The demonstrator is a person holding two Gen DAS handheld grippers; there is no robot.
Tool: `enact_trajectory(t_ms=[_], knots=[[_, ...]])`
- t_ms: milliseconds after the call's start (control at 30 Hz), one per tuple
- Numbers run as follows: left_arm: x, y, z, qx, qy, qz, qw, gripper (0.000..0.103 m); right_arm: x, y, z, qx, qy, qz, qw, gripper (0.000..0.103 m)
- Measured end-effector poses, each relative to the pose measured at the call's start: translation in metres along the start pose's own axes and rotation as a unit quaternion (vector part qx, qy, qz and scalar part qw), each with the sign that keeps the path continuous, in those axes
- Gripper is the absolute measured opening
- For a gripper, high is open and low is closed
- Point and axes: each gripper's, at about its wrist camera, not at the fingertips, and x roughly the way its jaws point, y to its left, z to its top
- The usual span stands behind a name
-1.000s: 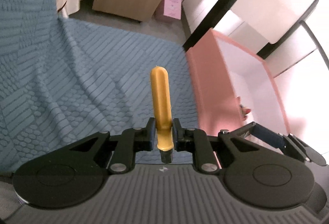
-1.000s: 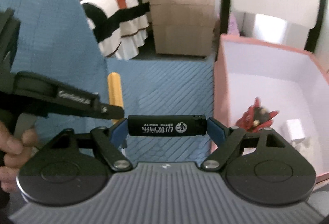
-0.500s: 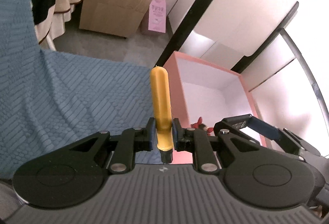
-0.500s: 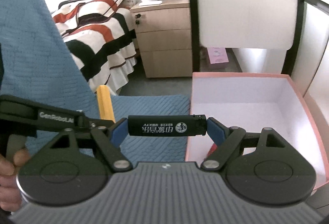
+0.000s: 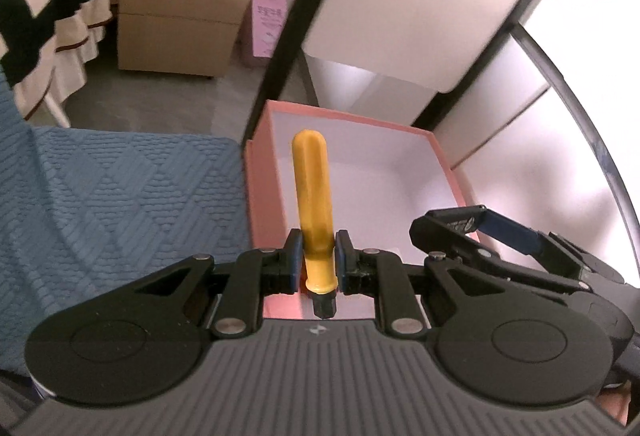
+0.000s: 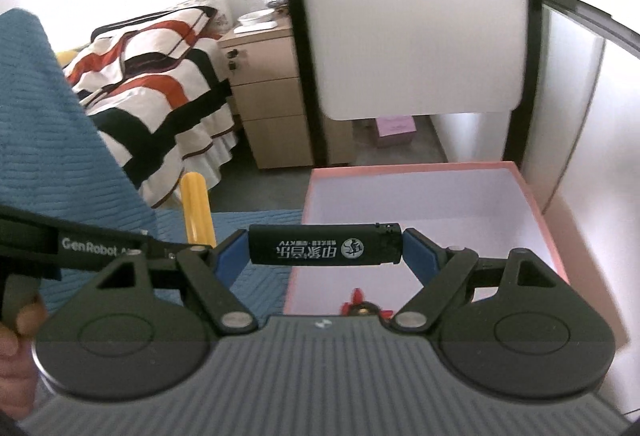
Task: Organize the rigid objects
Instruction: 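Lift and carry the screwdriver and USB stick over the pink box, then lower both into the box and open both grippers to release them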
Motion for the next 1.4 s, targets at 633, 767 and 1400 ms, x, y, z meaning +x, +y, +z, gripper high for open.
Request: enact_trajectory(t_ms=[633,767,1400], knots=[[0.117,-0.035,-0.04,0.015,0.119,0.007,0.9927,0.02,0.055,-0.081,-0.071,0.069,0.132,-0.037,0.988,0.085],[0.127,-0.031,-0.046,0.013,0.131,0.011,0.9912,0.02,0.063,-0.084,-0.088,0.075,0.151,-0.033,0.985,0.085],[0.067,-0.04,-0.031,0.04,0.056,0.006,0.9976,0.02,0.033,-0.086,-0.062,0.103,0.119,-0.034,0.987,0.089]])
